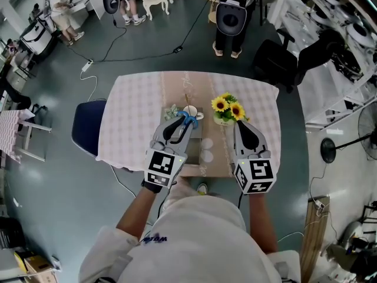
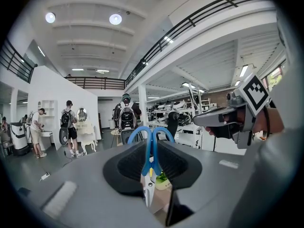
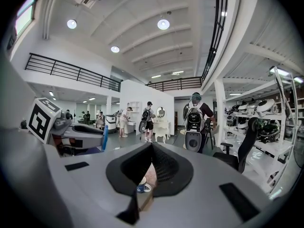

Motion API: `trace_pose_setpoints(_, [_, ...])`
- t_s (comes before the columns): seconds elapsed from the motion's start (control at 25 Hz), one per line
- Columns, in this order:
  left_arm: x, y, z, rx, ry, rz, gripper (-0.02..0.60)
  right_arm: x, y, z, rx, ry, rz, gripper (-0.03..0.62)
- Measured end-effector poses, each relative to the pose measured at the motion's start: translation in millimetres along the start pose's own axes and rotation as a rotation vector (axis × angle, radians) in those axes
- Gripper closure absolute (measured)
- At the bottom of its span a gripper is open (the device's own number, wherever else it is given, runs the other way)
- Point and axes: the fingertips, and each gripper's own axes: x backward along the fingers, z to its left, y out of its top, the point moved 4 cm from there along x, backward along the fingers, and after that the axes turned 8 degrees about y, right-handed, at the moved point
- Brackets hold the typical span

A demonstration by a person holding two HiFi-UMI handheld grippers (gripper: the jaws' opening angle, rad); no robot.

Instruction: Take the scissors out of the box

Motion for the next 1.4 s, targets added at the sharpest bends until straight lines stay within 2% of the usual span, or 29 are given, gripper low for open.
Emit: trace_pose_setpoints(1.4, [1,-13,-16,0.004,-0.008,0.028,0.495,31,-19,-18,-0.035,-0.061,0.001,0.589])
